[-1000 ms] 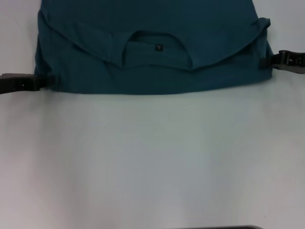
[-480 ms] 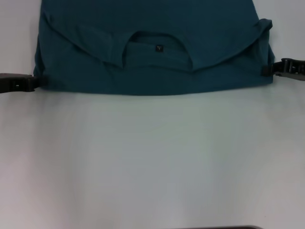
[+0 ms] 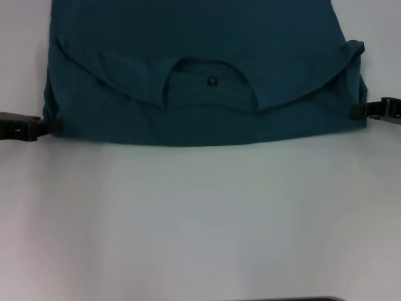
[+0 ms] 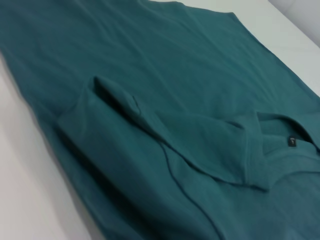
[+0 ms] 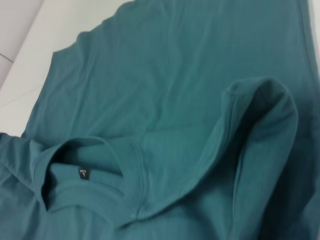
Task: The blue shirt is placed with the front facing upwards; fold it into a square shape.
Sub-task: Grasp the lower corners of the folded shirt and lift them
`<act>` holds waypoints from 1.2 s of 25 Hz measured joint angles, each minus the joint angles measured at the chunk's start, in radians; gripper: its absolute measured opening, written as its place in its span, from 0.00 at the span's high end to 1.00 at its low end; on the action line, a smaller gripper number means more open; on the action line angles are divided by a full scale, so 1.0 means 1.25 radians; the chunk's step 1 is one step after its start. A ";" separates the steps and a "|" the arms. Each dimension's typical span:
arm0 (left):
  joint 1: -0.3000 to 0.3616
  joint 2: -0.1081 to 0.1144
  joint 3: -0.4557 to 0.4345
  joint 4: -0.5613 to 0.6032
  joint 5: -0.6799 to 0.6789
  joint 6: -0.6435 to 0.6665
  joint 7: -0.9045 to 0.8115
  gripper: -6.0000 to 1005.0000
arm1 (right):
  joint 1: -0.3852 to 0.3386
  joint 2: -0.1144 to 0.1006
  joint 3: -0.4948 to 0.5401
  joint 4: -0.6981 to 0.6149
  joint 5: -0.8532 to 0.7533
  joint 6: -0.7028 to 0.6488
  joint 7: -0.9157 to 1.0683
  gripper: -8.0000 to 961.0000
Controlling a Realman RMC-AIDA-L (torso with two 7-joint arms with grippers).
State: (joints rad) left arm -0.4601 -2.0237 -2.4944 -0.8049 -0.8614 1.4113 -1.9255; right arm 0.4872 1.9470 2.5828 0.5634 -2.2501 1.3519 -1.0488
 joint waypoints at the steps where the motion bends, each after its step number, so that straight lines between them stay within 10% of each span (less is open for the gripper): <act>1: 0.007 0.000 0.000 -0.011 0.000 0.016 0.000 0.95 | -0.004 -0.001 0.004 0.003 0.000 0.010 -0.004 0.95; 30: 0.137 0.019 -0.004 -0.082 0.029 0.342 0.035 0.95 | -0.235 -0.002 0.125 0.102 0.000 0.332 -0.130 0.96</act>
State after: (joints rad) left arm -0.2885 -1.9999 -2.4988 -0.9074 -0.8252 1.8382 -1.8822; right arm 0.1932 1.9451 2.7385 0.6903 -2.2499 1.7672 -1.2109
